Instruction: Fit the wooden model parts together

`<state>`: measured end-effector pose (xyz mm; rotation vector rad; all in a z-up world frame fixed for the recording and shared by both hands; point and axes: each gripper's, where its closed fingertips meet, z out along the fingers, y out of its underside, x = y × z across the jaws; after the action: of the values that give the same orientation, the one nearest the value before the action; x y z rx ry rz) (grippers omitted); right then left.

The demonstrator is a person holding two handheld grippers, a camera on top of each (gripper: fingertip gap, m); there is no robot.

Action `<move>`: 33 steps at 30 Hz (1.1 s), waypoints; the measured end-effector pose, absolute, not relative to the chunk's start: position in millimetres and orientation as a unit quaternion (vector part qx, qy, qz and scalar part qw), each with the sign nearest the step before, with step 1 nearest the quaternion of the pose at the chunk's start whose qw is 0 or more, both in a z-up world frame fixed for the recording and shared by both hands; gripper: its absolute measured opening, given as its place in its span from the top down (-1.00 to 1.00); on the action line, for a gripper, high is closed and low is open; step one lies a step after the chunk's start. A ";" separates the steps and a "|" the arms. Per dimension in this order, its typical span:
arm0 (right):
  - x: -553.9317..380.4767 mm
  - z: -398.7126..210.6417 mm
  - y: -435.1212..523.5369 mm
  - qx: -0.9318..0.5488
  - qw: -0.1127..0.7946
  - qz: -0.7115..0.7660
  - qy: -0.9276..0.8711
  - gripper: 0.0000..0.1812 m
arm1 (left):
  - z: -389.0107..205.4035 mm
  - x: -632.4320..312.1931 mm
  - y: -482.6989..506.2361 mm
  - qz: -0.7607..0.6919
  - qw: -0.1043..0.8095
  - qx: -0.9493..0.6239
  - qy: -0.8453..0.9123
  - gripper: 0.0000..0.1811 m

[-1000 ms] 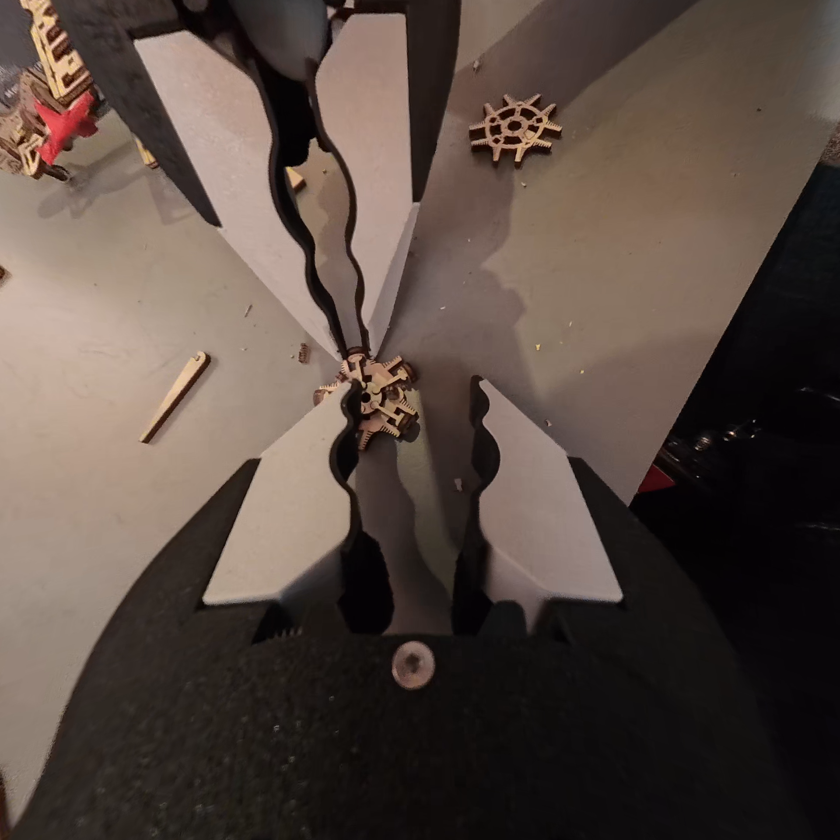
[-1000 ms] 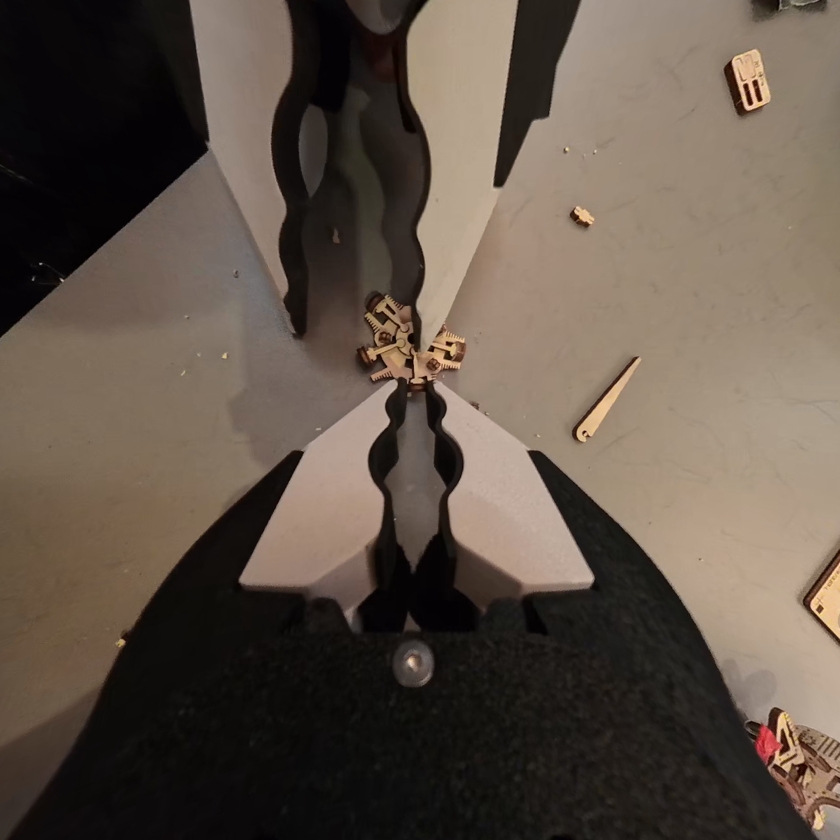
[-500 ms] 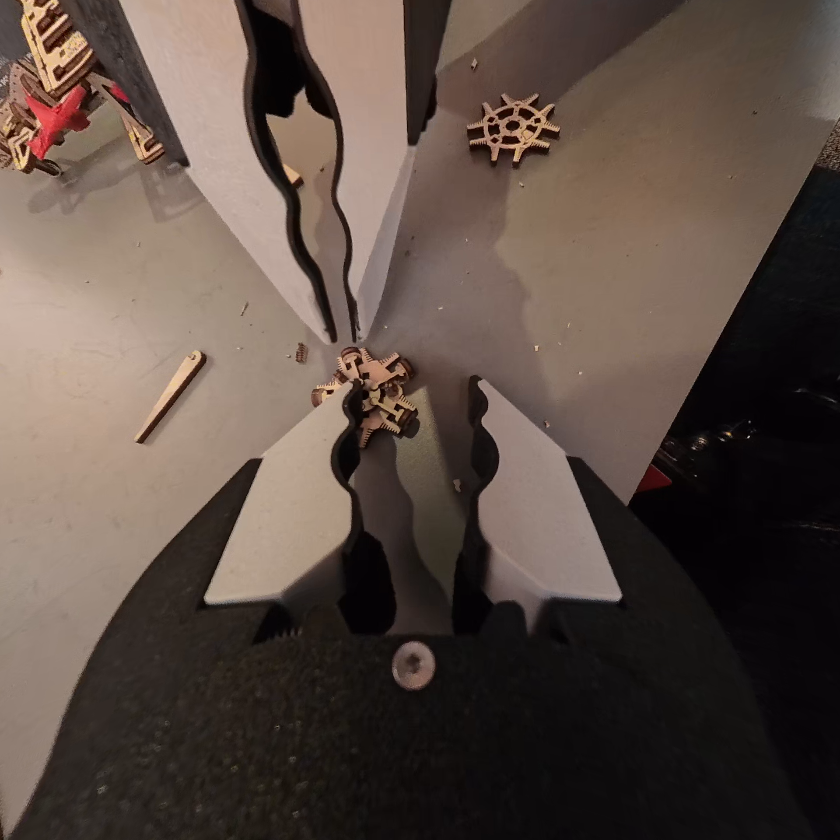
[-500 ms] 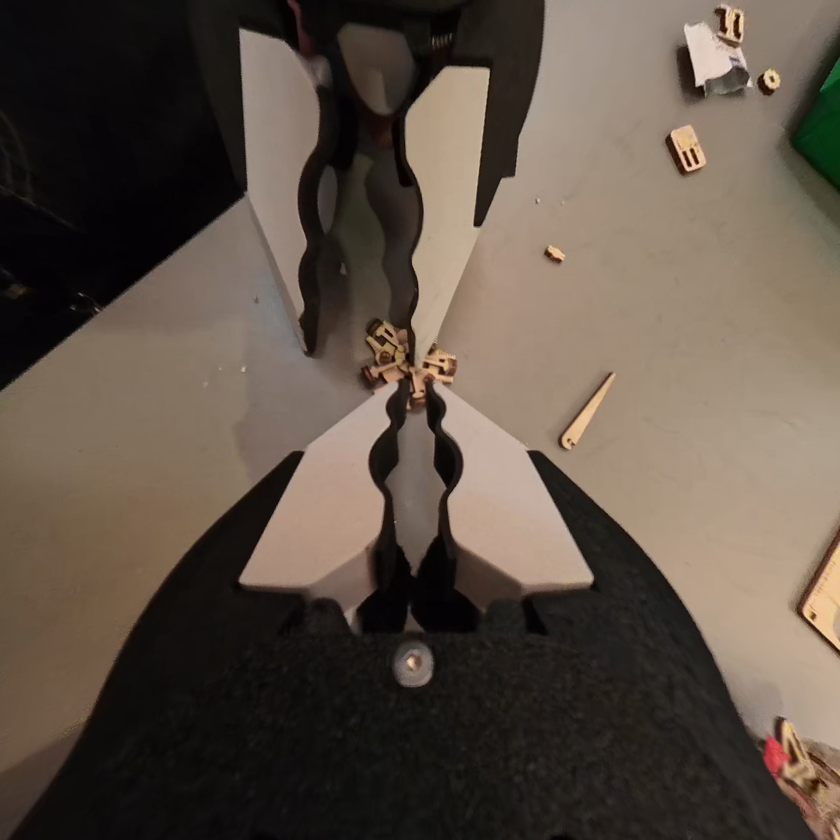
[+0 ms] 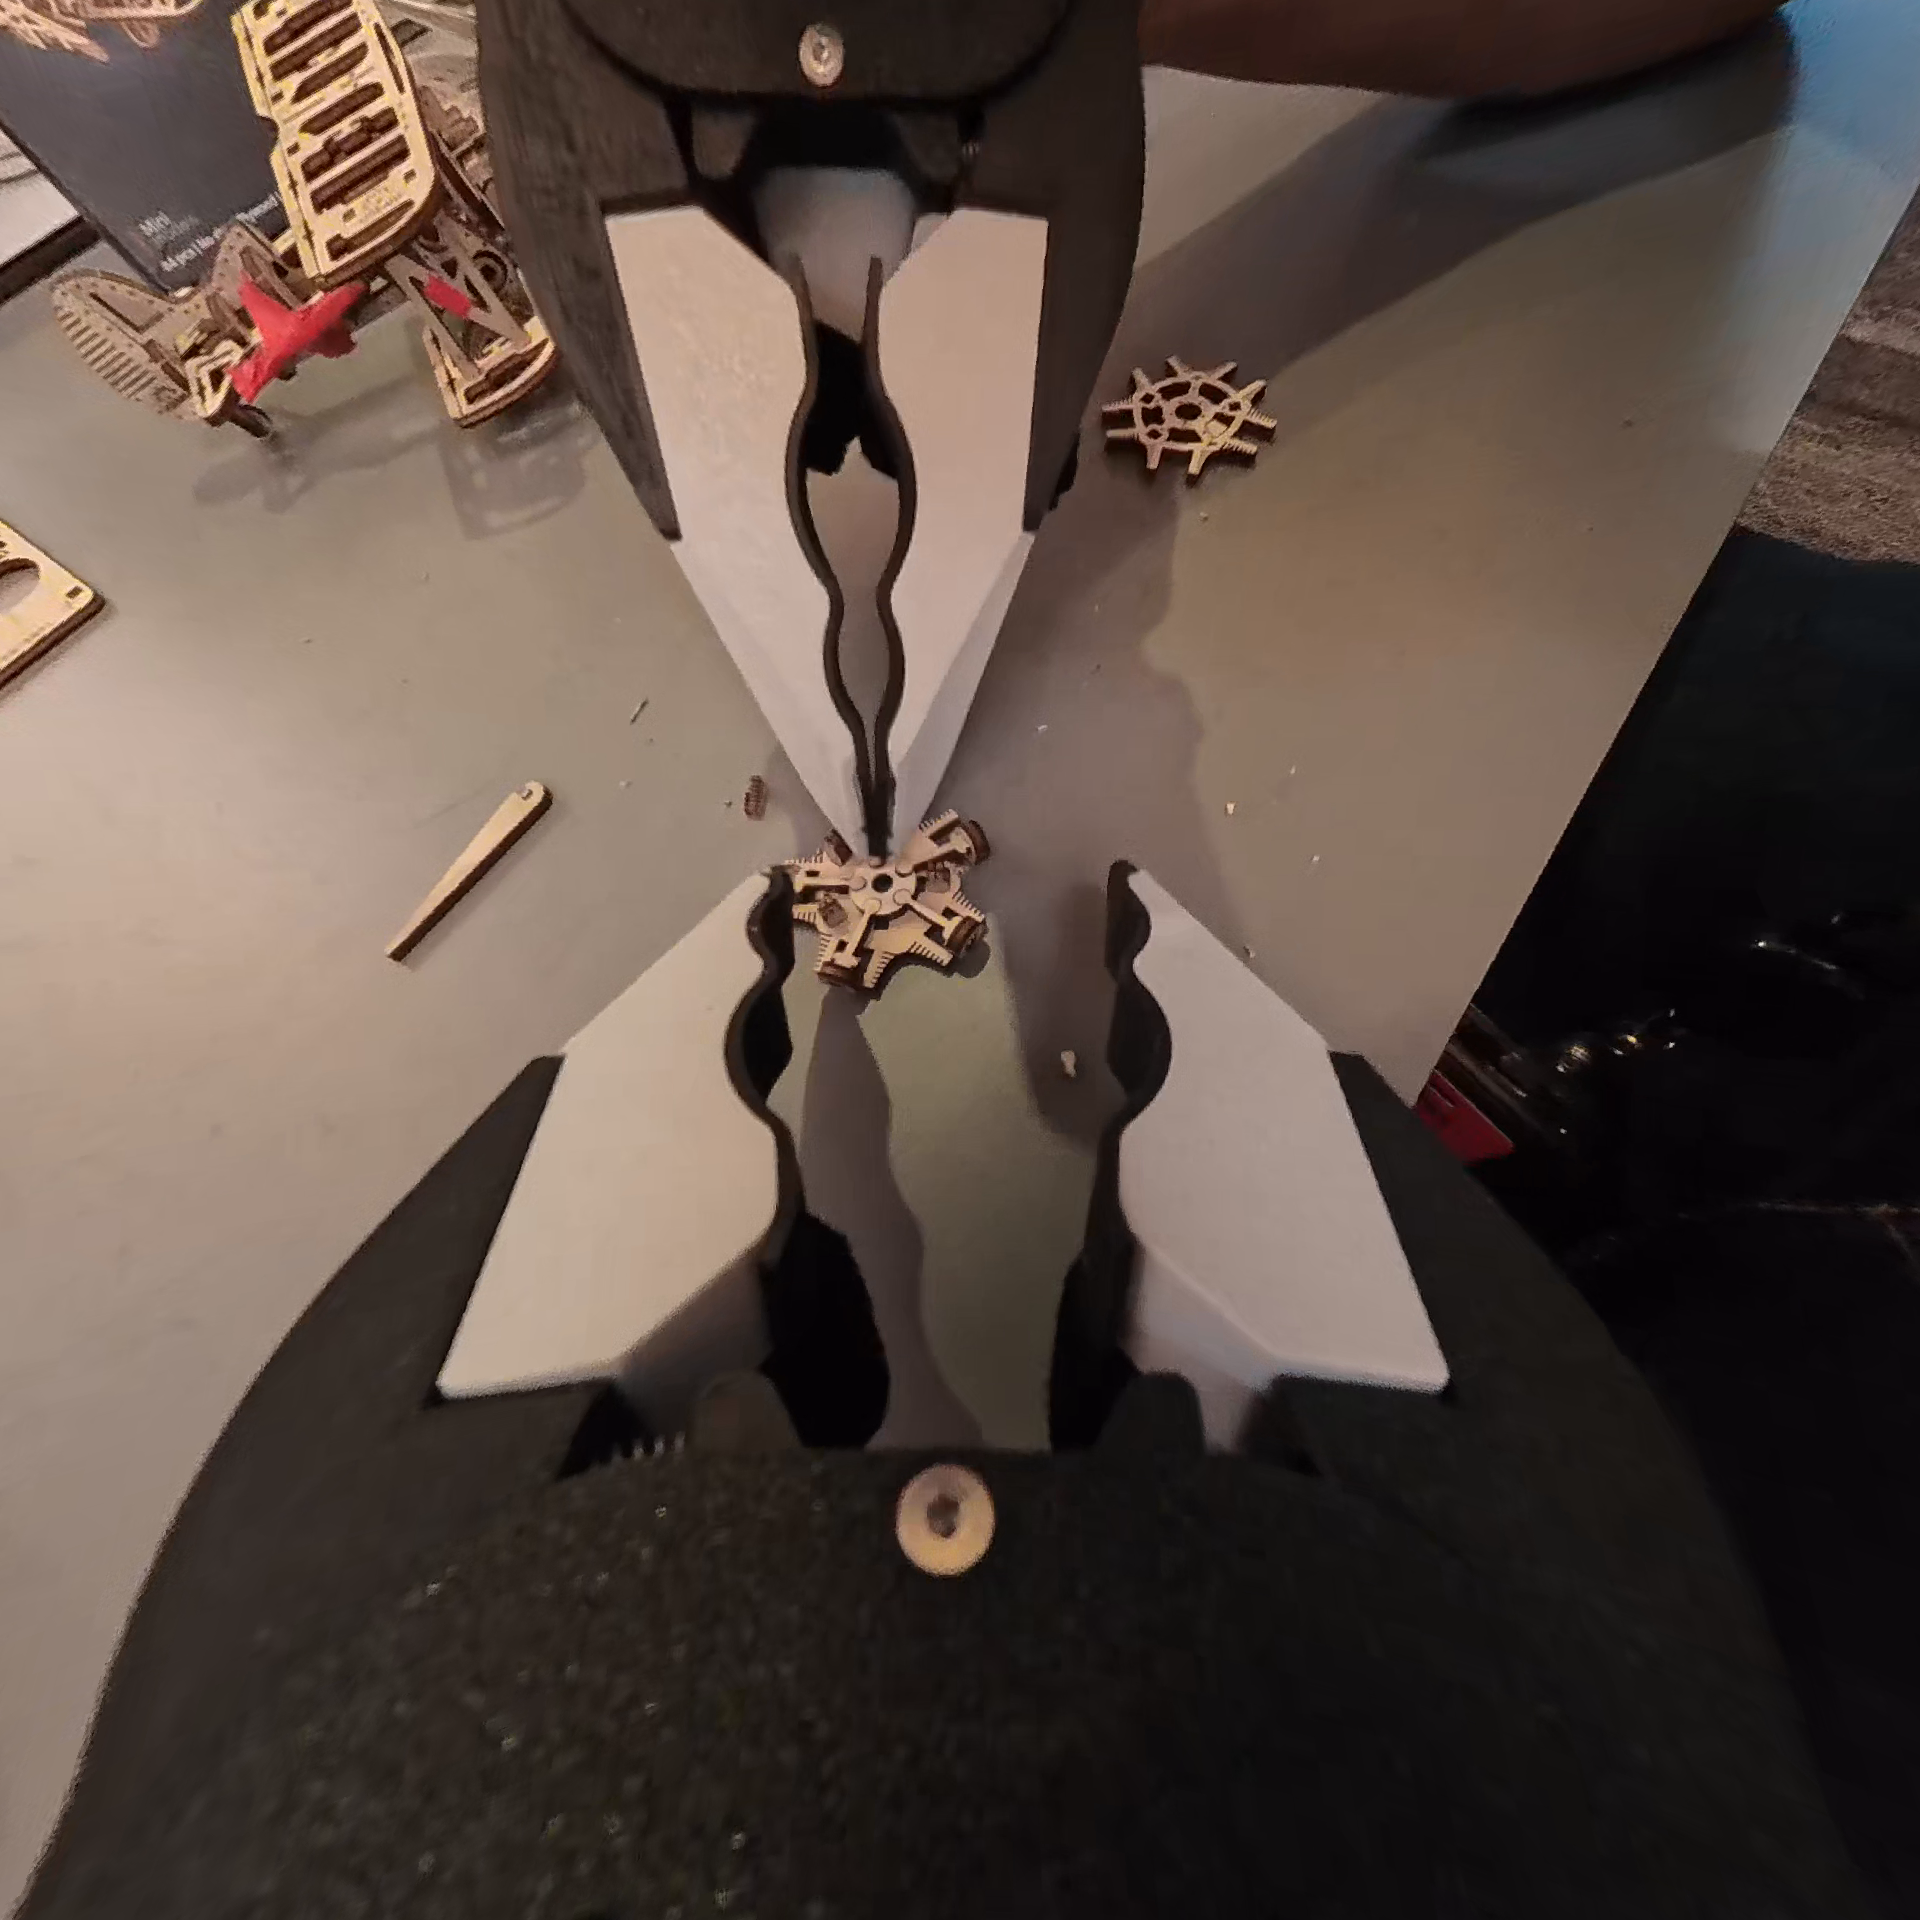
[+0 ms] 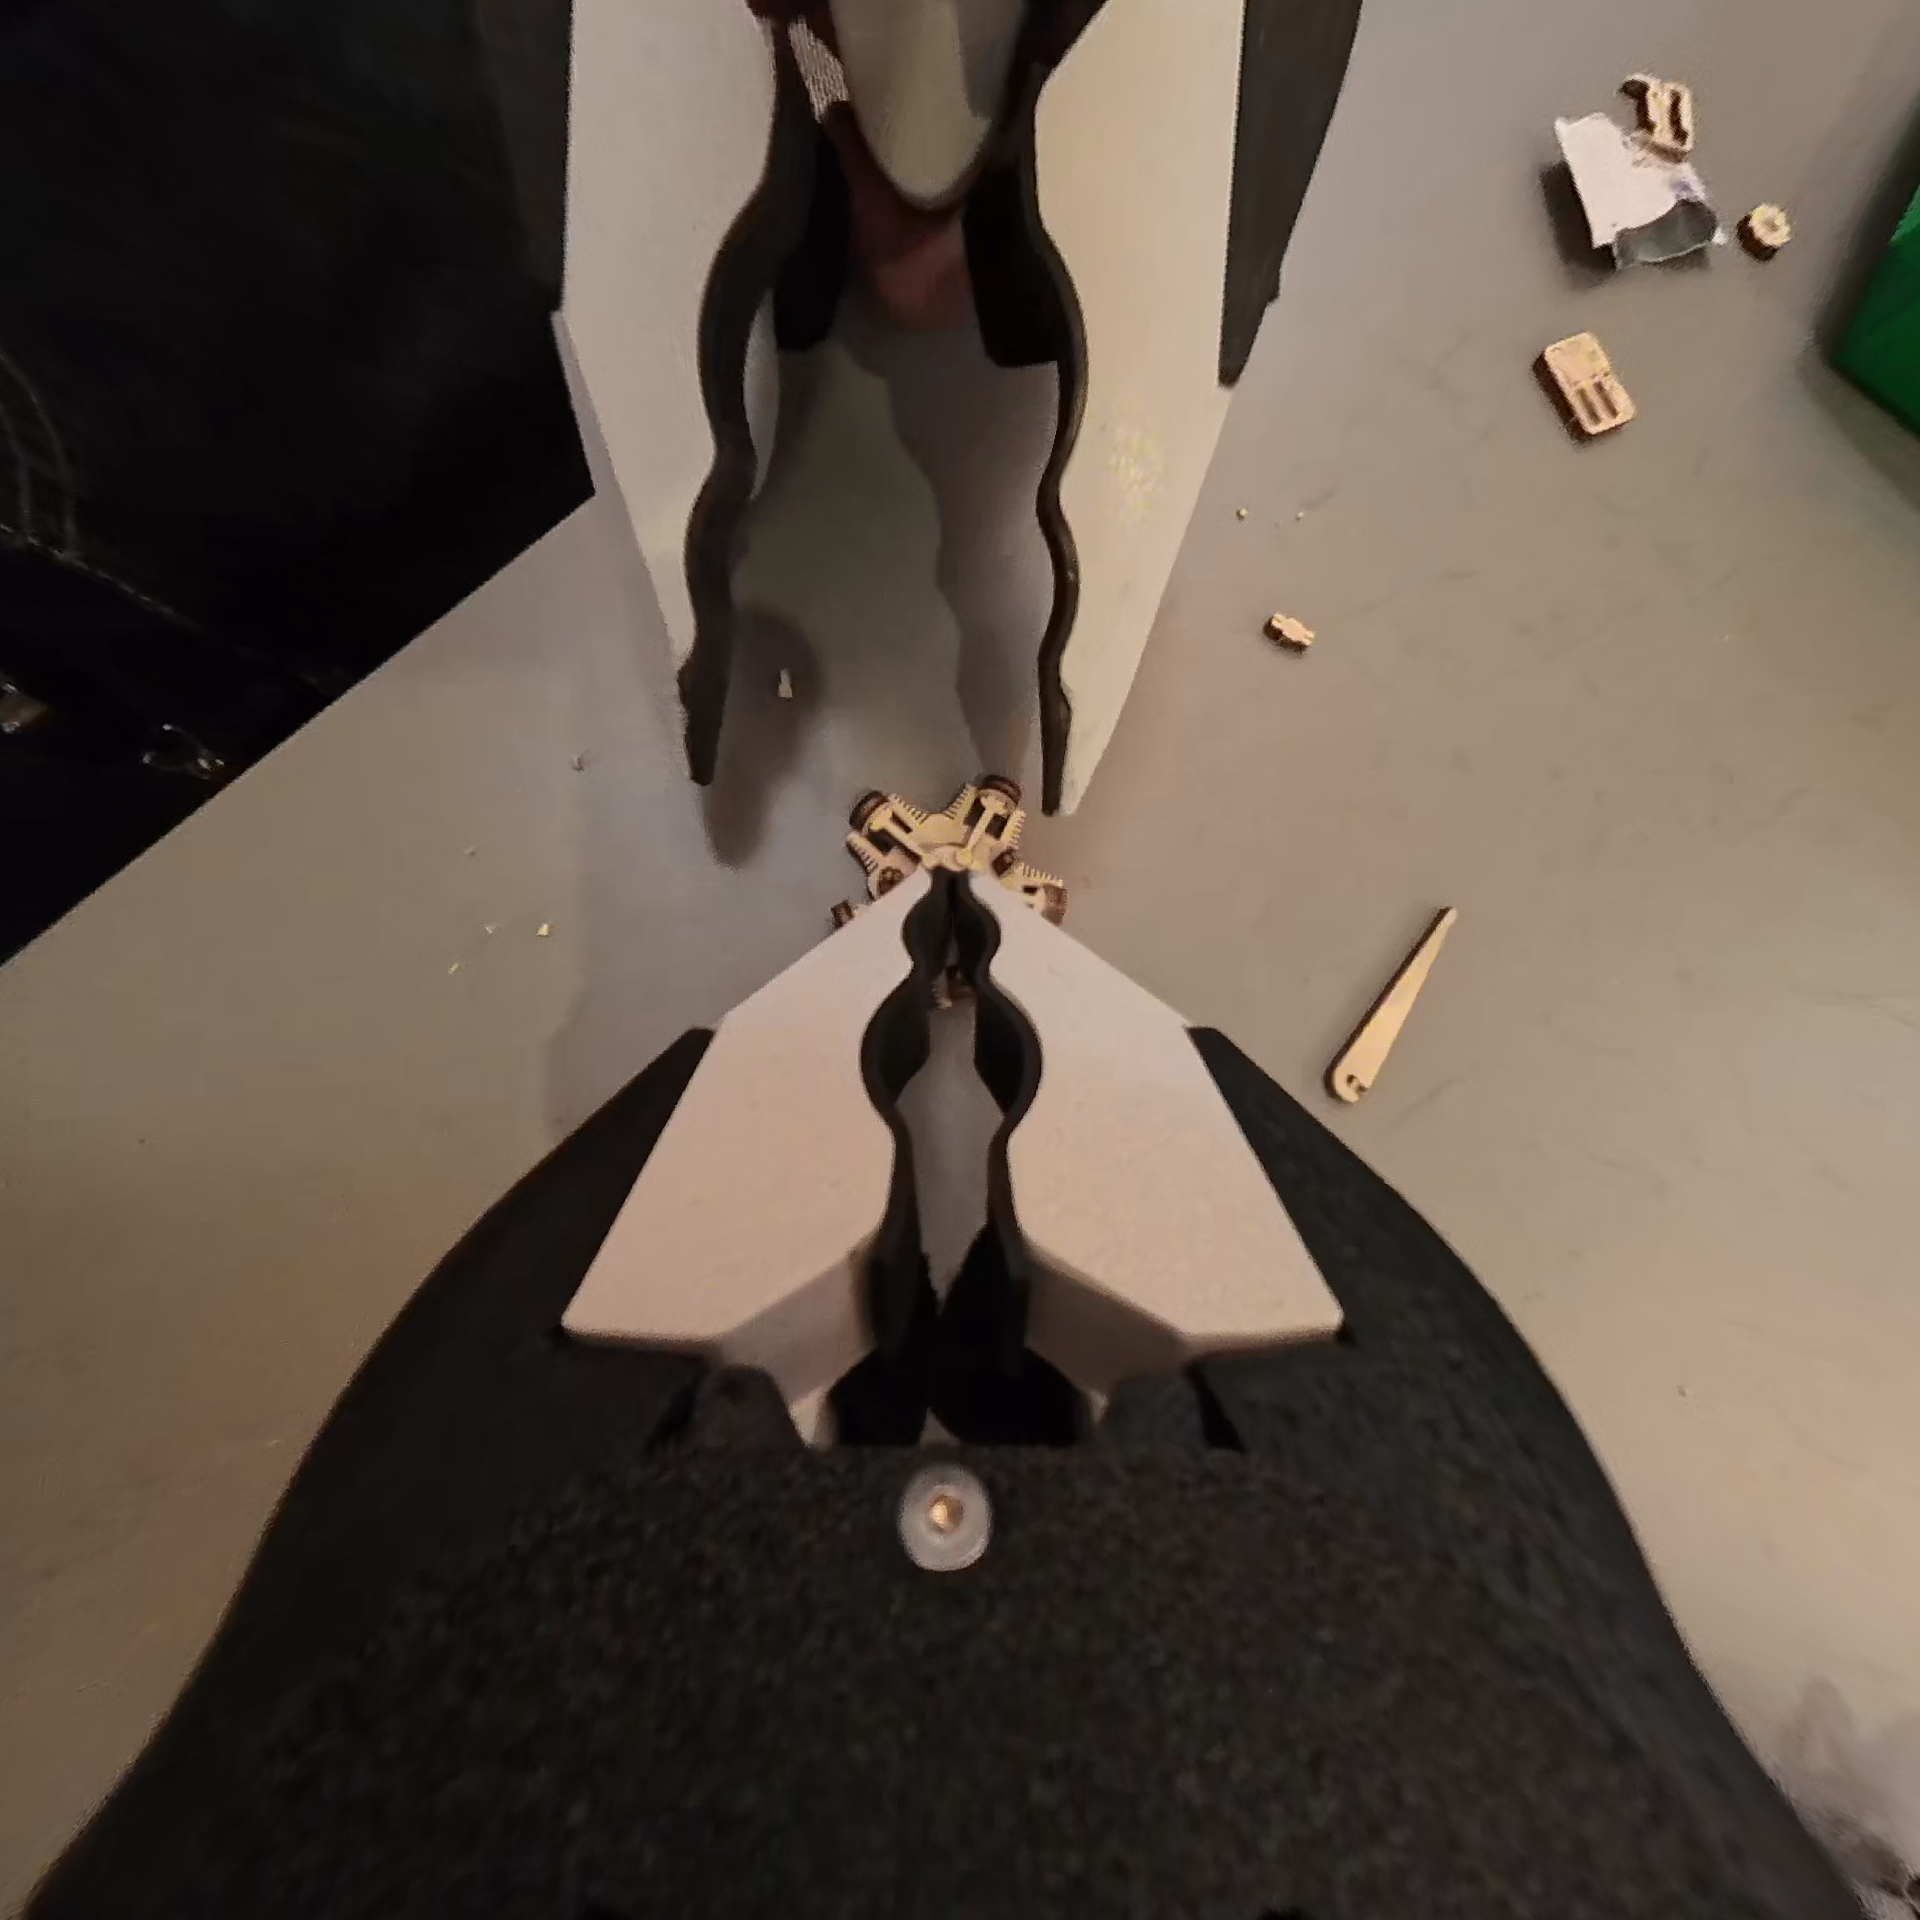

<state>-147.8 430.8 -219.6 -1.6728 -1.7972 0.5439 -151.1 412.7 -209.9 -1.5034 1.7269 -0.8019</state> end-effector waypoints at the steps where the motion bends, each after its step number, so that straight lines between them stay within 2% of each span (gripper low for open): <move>1: -146.5 -223.3 431.3 -0.636 0.301 0.199 -0.682 1.00 | -210.6 -151.2 412.4 -0.308 0.349 -0.580 0.668 0.35; 10: -145.8 -208.3 436.1 -0.637 0.324 0.220 -0.664 1.00 | -213.9 -150.9 413.9 -0.303 0.341 -0.588 0.668 0.34; 14: -147.0 -226.0 433.3 -0.639 0.303 0.197 -0.680 1.00 | -214.8 -150.8 413.7 -0.300 0.340 -0.588 0.670 0.34; 24: -136.6 -191.3 446.5 -0.647 0.345 0.226 -0.641 1.00 | -215.9 -152.4 416.0 -0.298 0.338 -0.593 0.667 0.32; 29: -124.9 -183.4 438.4 -0.697 0.326 0.264 -0.581 1.00 | -222.1 -162.6 423.8 -0.290 0.321 -0.616 0.658 0.29; 33: -106.1 -192.8 412.5 -0.752 0.323 0.237 -0.523 0.94 | -222.2 -165.2 419.7 -0.308 0.304 -0.613 0.661 0.27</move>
<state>-106.1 412.5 -192.8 -1.9740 -1.3734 0.6222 -165.2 419.7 -222.2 -1.6247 1.7515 -0.8153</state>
